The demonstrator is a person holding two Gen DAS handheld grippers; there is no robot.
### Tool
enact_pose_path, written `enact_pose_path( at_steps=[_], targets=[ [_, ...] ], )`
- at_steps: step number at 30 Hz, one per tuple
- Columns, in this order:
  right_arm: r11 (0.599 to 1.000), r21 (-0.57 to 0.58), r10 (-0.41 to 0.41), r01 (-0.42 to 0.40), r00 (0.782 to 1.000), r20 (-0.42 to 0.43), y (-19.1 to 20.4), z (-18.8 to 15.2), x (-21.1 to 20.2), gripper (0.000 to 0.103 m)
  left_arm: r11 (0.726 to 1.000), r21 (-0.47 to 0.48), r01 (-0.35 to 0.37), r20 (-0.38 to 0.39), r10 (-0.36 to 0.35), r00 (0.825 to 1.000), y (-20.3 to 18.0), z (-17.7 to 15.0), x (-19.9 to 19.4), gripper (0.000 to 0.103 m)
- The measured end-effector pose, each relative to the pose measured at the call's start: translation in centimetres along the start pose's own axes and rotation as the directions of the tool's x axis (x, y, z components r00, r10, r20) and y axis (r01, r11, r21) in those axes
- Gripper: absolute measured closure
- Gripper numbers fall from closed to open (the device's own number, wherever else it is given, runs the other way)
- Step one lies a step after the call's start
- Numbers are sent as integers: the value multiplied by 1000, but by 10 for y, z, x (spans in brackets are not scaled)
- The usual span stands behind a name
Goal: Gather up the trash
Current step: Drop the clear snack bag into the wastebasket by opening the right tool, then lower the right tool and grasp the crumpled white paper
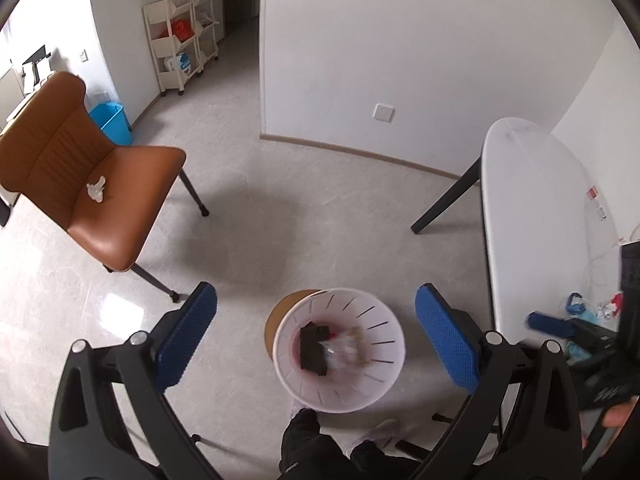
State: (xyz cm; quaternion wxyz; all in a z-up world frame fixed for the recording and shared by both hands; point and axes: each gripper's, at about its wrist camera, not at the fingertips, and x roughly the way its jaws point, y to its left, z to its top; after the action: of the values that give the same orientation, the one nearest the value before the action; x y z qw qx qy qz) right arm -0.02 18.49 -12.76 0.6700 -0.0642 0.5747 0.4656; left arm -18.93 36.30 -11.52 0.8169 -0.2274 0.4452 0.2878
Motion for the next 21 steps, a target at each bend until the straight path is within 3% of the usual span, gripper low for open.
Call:
enact_pose_path(
  at_steps=[4, 9, 14, 21],
  targets=[
    [998, 66, -36, 26, 988, 153, -19, -4, -67, 2, 999, 39, 18, 31, -19, 999, -18, 7, -12, 8],
    [979, 146, -179, 140, 937, 301, -48, -32, -149, 2, 993, 89, 72, 59, -77, 995, -50, 14, -28, 8],
    [948, 231, -292, 221, 894, 341, -77, -65, -190, 2, 976, 171, 132, 63, -144, 988, -97, 13, -36, 8],
    [894, 375, -385, 245, 849, 362, -119, -109, -221, 2, 918, 319, 235, 13, -252, 968, -175, 2, -35, 8]
  ],
)
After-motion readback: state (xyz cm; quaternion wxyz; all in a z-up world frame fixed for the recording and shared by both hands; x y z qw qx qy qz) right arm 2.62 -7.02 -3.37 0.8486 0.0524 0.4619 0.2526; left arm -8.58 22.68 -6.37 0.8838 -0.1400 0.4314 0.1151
